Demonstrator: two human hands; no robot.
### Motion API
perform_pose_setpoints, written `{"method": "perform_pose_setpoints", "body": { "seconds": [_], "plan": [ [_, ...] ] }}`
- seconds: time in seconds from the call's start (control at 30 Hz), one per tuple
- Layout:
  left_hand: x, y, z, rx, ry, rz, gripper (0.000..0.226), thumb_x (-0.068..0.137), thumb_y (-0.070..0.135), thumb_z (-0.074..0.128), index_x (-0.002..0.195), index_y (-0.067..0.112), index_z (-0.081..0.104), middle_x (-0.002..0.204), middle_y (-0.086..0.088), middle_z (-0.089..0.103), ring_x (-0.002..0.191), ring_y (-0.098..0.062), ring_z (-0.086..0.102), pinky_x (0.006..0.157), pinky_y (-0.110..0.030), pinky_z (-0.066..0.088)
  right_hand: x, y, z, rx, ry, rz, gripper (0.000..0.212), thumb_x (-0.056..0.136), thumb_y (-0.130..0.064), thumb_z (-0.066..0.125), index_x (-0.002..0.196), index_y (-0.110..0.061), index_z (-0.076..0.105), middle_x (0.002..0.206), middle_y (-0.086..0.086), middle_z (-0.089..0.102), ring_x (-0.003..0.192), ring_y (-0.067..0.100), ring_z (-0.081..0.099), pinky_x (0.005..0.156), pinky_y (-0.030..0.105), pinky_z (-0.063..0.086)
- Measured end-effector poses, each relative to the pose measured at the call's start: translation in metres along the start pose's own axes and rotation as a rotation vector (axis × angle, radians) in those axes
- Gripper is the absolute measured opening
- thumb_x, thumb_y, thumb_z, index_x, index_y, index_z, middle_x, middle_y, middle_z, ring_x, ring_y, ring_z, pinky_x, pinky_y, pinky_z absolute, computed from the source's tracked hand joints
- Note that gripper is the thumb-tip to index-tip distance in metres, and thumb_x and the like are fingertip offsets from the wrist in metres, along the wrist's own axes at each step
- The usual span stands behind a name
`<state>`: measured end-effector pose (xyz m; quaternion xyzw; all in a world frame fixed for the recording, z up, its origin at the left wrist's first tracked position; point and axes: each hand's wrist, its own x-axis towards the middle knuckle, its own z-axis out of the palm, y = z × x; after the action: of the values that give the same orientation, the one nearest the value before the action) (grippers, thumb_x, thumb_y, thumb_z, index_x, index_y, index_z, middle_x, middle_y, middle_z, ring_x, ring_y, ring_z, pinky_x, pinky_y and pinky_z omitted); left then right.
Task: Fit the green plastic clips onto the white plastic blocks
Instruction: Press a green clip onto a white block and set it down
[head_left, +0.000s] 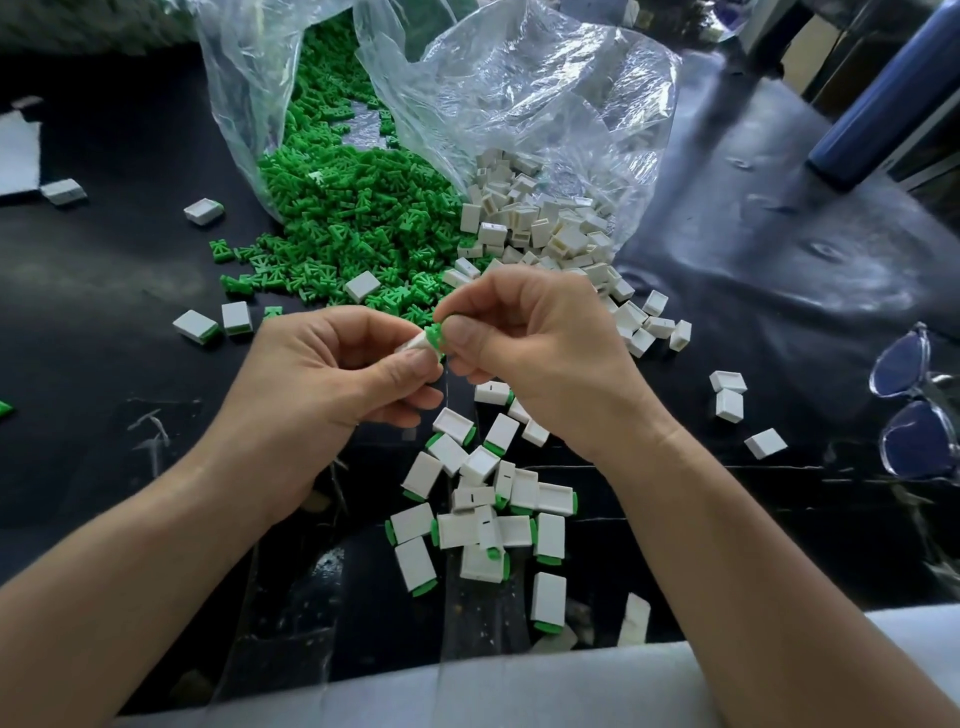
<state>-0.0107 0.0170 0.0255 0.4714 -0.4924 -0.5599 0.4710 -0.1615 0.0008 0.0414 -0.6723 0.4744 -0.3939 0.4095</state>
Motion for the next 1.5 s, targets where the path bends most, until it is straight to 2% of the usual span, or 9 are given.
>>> {"method": "perform_pose_setpoints", "body": {
  "seconds": [0.2, 0.3, 0.37, 0.57, 0.67, 0.9, 1.23, 1.37, 1.5],
  "plan": [
    [-0.0006, 0.0005, 0.001, 0.011, 0.008, 0.037, 0.016, 0.061, 0.018, 0.068, 0.074, 0.009, 0.067, 0.065, -0.006, 0.071, 0.055, -0.012, 0.067, 0.048, -0.018, 0.051, 0.0, -0.0003, -0.0026, 0.038, -0.031, 0.047, 0.022, 0.083, -0.001, 0.063, 0.075, -0.021, 0.062, 0.064, -0.002, 0.061, 0.058, 0.009, 0.06, 0.059, 0.024, 0.053],
    [-0.0003, 0.0014, 0.0005, -0.006, 0.022, 0.031, 0.019, 0.06, 0.021, 0.067, 0.075, 0.009, 0.066, 0.064, -0.004, 0.071, 0.055, -0.012, 0.067, 0.048, -0.019, 0.052, -0.0015, 0.0005, -0.0028, -0.032, -0.059, 0.019, 0.023, 0.086, -0.004, 0.06, 0.1, -0.022, 0.066, 0.065, 0.004, 0.06, 0.066, 0.026, 0.062, 0.071, 0.041, 0.056],
    [0.0005, 0.002, -0.0008, -0.023, 0.03, 0.021, 0.021, 0.06, 0.023, 0.067, 0.076, 0.009, 0.066, 0.065, -0.004, 0.071, 0.055, -0.013, 0.067, 0.048, -0.019, 0.052, -0.0024, -0.0002, -0.0008, -0.081, -0.073, -0.004, 0.029, 0.086, -0.006, 0.059, 0.109, -0.022, 0.067, 0.072, 0.013, 0.062, 0.072, 0.035, 0.061, 0.071, 0.049, 0.053],
    [0.0005, 0.0028, -0.0003, -0.036, 0.025, -0.003, 0.025, 0.058, 0.021, 0.068, 0.08, 0.009, 0.065, 0.068, -0.005, 0.072, 0.058, -0.014, 0.069, 0.049, -0.02, 0.053, 0.0009, 0.0007, -0.0008, -0.095, 0.041, 0.042, 0.019, 0.088, -0.012, 0.059, 0.076, -0.026, 0.053, 0.071, 0.003, 0.067, 0.066, 0.017, 0.066, 0.071, 0.036, 0.055],
    [0.0003, 0.0035, -0.0004, -0.042, 0.018, -0.009, 0.025, 0.057, 0.019, 0.067, 0.079, 0.008, 0.065, 0.069, -0.006, 0.072, 0.059, -0.015, 0.07, 0.05, -0.02, 0.053, 0.001, 0.0001, -0.0005, -0.132, 0.064, 0.015, 0.019, 0.082, -0.015, 0.067, 0.071, -0.026, 0.057, 0.067, -0.005, 0.058, 0.063, 0.007, 0.054, 0.064, 0.025, 0.046],
    [0.0006, 0.0016, -0.0008, -0.024, 0.004, -0.024, 0.023, 0.058, 0.019, 0.068, 0.078, 0.008, 0.067, 0.07, -0.007, 0.072, 0.058, -0.013, 0.068, 0.051, -0.019, 0.053, -0.0012, -0.0018, -0.0005, 0.062, -0.006, 0.034, 0.022, 0.085, -0.003, 0.062, 0.072, -0.02, 0.058, 0.063, -0.002, 0.06, 0.057, 0.009, 0.06, 0.055, 0.021, 0.051],
    [-0.0004, 0.0018, -0.0011, -0.004, 0.011, 0.004, 0.016, 0.057, 0.019, 0.07, 0.072, 0.012, 0.069, 0.065, -0.007, 0.071, 0.055, -0.012, 0.066, 0.049, -0.018, 0.052, -0.0016, -0.0002, 0.0008, -0.035, -0.018, 0.024, 0.02, 0.085, -0.008, 0.064, 0.071, -0.023, 0.059, 0.067, 0.007, 0.065, 0.06, 0.016, 0.063, 0.058, 0.027, 0.055],
    [-0.0008, 0.002, -0.0012, -0.005, 0.002, 0.0, 0.013, 0.055, 0.022, 0.07, 0.066, 0.014, 0.071, 0.066, -0.009, 0.071, 0.055, -0.013, 0.066, 0.048, -0.019, 0.052, -0.0018, -0.002, -0.0047, -0.027, -0.09, 0.073, 0.019, 0.089, -0.01, 0.058, 0.073, -0.02, 0.058, 0.065, 0.0, 0.062, 0.057, 0.008, 0.06, 0.053, 0.018, 0.049],
    [-0.0005, 0.002, -0.0013, 0.006, -0.002, -0.008, 0.015, 0.054, 0.024, 0.07, 0.066, 0.013, 0.071, 0.065, -0.008, 0.071, 0.052, -0.013, 0.065, 0.047, -0.018, 0.051, -0.0017, -0.0009, -0.0039, -0.181, -0.171, 0.115, 0.024, 0.093, -0.018, 0.052, 0.071, -0.011, 0.058, 0.063, -0.002, 0.059, 0.058, 0.009, 0.057, 0.056, 0.024, 0.051]
  ]
}}
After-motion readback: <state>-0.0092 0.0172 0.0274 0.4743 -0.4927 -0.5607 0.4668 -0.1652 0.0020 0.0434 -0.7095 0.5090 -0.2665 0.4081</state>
